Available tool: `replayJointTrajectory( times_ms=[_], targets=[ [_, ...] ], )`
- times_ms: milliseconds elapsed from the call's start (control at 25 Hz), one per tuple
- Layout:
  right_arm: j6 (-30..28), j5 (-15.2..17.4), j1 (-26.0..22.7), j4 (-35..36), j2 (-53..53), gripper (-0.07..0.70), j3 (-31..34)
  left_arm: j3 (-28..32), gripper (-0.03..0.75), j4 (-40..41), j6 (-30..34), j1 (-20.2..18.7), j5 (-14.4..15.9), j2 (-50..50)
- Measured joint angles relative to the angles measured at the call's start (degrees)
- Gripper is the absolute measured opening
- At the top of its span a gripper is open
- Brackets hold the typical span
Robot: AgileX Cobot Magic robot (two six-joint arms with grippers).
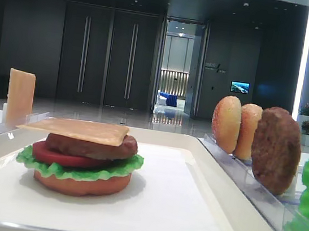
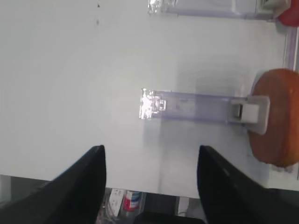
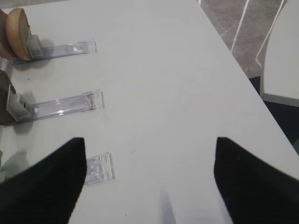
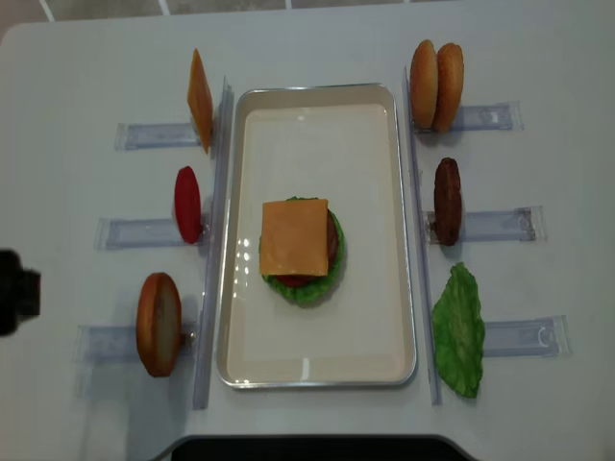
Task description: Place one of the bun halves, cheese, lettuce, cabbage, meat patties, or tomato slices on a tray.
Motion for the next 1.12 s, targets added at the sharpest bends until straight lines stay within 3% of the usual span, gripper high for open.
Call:
replayJointTrajectory(
  times_ms=[160, 280, 640, 1120],
  targets=[
    [0.0, 0.0, 0.0, 0.0, 0.0, 0.535, 0.0, 9.2, 0.471, -0.5, -1.1, -0.1, -2.2, -11.1],
    [0.0, 0.0, 0.0, 0.0, 0.0, 0.535, 0.0, 12.2, 0.471, -0.5, -1.2, -1.2, -2.6, -17.0],
    [0.0, 0.0, 0.0, 0.0, 0.0, 0.535, 0.0, 12.9, 0.471, -3.5, 4.1, -6.0, -2.4, -30.1],
    [0.0, 0.0, 0.0, 0.0, 0.0, 0.535, 0.0, 13.0, 0.471, -4.6, 5.9, -6.4, -1.2, -48.2]
  ],
)
